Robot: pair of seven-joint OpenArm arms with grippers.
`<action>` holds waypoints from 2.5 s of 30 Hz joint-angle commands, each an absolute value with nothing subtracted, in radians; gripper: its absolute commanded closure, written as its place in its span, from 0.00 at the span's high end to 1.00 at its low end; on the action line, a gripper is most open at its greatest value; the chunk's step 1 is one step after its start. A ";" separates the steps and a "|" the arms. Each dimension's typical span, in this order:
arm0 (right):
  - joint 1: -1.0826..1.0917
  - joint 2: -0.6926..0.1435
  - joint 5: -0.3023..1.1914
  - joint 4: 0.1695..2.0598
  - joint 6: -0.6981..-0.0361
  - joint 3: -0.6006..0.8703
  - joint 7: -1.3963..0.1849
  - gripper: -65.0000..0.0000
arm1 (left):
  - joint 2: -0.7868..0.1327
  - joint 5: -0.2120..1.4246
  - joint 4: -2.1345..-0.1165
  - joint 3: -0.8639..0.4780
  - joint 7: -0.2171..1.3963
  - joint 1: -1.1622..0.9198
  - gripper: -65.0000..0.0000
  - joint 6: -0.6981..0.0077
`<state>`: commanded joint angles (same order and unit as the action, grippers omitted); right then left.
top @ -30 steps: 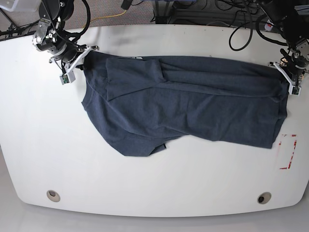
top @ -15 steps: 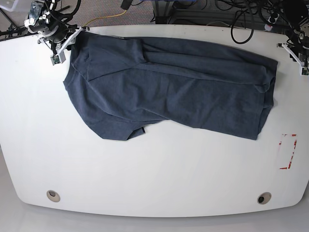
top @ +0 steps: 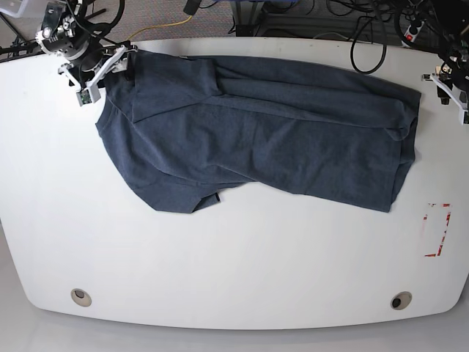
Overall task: Fold the T-shirt properly
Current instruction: 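Drag the T-shirt edges with both grippers away from the robot, then move both grippers along the T-shirt edge and grasp it again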
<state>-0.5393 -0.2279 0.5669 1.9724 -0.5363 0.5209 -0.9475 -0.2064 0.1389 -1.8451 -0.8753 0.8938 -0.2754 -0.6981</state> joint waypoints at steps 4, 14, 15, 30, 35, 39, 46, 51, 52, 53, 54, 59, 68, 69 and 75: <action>-0.521 -0.229 0.636 1.972 -0.536 0.521 -0.947 0.66 | -0.180 0.193 -1.859 -0.849 0.903 -0.271 0.51 -0.698; -0.437 -0.228 0.638 1.971 -0.527 0.521 -0.947 0.65 | -0.107 0.193 -1.854 -0.845 0.903 -0.186 0.57 -0.698; -0.420 -0.228 0.625 1.969 -0.527 0.521 -0.947 0.65 | -0.107 0.191 -1.854 -0.845 0.903 -0.176 0.57 -0.698; 0.012 -0.252 0.311 1.679 -0.542 0.509 -0.949 0.65 | -0.111 0.188 -1.854 -0.776 0.903 -0.117 0.57 -0.698; 0.127 -0.285 0.255 1.471 -0.638 0.509 -0.949 0.65 | -0.111 0.188 -1.853 -0.776 0.903 -0.119 0.57 -0.698; 0.163 -0.289 0.262 1.336 -0.697 0.512 -0.947 0.65 | -0.111 0.188 -1.851 -0.776 0.903 -0.119 0.57 -0.698; 0.159 -0.252 0.262 1.282 -0.698 0.512 -0.943 0.65 | -0.113 0.188 -1.851 -0.776 0.903 -0.117 0.57 -0.698; 0.159 -0.223 0.255 1.282 -0.698 0.512 -0.941 0.61 | -0.113 0.171 -1.851 -0.776 0.903 -0.081 0.57 -0.698; 0.159 -0.217 0.255 1.280 -0.698 0.512 -0.940 0.56 | -0.113 0.153 -1.851 -0.776 0.903 -0.073 0.57 -0.698; 0.159 -0.211 0.254 1.280 -0.698 0.512 -0.931 0.50 | -0.113 0.133 -1.851 -0.776 0.903 -0.061 0.57 -0.698; 0.159 -0.205 0.254 1.280 -0.698 0.512 -0.918 0.41 | -0.113 0.110 -1.851 -0.776 0.903 -0.041 0.58 -0.698; 0.159 -0.200 0.254 1.279 -0.698 0.510 -0.903 0.01 | -0.110 0.054 -1.819 -0.757 0.905 0.044 0.58 -0.698; 0.157 -0.205 0.254 1.280 -0.698 0.510 -0.903 0.00 | -0.114 -0.031 -1.604 -0.677 0.905 0.216 0.63 -0.698; 0.157 -0.205 0.254 1.280 -0.698 0.510 -0.903 0.00 | -0.114 -0.038 -1.581 -0.679 0.905 0.231 0.66 -0.696; 0.156 -0.205 0.254 1.280 -0.698 0.510 -0.903 0.00 | -0.133 -0.087 -1.445 -0.676 0.903 0.321 0.78 -0.627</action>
